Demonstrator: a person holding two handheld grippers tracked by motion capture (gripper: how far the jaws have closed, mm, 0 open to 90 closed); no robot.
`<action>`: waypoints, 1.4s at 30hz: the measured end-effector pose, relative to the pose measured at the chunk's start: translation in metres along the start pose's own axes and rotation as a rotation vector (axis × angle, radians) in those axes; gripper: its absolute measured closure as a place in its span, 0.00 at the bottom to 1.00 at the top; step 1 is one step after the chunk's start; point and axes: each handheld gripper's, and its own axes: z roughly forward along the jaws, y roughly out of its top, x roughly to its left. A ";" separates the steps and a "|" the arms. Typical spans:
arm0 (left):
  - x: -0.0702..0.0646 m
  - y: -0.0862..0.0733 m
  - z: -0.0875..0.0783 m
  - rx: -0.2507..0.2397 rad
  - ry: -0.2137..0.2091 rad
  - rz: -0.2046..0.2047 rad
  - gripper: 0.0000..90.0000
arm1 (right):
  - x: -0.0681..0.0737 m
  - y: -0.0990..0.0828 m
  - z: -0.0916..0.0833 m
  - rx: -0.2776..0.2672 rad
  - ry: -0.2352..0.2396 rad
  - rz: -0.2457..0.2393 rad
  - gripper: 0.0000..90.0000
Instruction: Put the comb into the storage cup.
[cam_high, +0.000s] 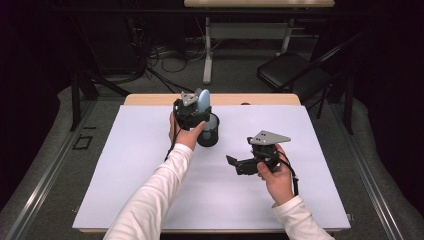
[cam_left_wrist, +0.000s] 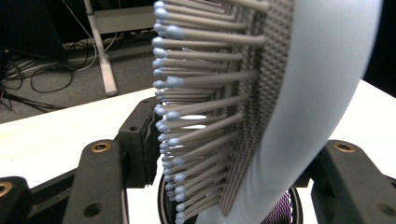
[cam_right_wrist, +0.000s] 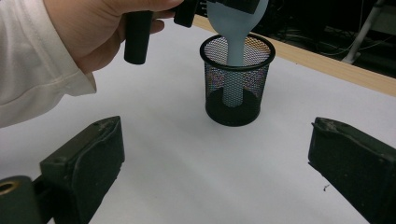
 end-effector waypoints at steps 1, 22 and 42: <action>0.000 0.000 0.000 0.000 0.003 0.003 0.45 | 0.000 0.000 0.000 0.000 0.000 0.000 0.04; -0.002 -0.001 0.001 0.003 0.007 0.008 0.30 | 0.000 0.000 0.000 0.000 0.000 0.002 0.04; 0.000 0.000 -0.001 0.001 0.006 0.010 0.27 | 0.000 0.000 0.000 -0.001 0.000 0.002 0.04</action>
